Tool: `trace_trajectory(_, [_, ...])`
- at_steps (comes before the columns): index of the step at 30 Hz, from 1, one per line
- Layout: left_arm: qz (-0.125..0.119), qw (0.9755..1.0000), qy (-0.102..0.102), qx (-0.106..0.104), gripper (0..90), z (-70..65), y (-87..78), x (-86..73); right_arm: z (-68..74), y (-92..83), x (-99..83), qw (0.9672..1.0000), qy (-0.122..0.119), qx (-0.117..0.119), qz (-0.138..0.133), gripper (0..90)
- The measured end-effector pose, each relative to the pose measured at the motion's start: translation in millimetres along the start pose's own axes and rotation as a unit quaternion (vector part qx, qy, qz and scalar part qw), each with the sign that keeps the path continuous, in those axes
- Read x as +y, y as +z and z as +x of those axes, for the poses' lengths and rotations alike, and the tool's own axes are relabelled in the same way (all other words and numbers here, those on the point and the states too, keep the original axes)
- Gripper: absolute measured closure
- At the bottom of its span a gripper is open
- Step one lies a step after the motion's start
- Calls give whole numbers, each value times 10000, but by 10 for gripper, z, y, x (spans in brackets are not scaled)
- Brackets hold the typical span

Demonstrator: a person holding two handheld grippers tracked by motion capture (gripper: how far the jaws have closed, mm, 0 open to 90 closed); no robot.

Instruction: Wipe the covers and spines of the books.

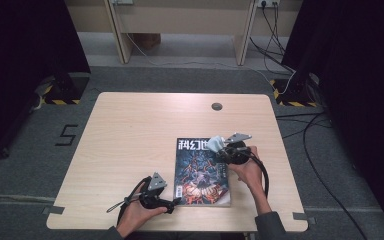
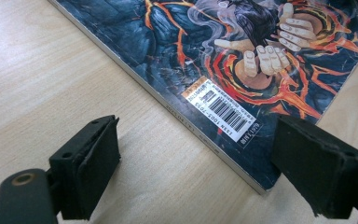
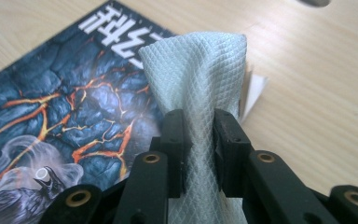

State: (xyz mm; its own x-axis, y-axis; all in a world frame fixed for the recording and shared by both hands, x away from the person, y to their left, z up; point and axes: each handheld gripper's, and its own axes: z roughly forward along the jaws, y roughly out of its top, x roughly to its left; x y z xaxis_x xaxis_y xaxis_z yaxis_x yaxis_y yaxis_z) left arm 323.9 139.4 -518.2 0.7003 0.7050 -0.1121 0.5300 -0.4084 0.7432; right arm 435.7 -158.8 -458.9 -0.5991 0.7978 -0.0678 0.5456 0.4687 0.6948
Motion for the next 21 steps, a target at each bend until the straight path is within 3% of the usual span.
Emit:
trace_trajectory(5, [5, 10000, 6, -7, 142, 1, 1, 2, -93, -215, -14, 9996, 132, -112, -238, 763])
trace_trajectory(11, [4, 10000, 6, -8, 142, 2, 1, 2, -341, -467, -123, 9977, 425, -363, -384, 763])
trace_trajectory(18, [-5, 10000, -12, 5, 143, -2, -1, -2, -636, -510, -421, 9924, 691, -1003, 145, 762])
trace_trajectory(21, [0, 10000, -2, -20, 143, 2, 2, 3, -708, -482, -560, 9902, 771, -1101, 392, 761])
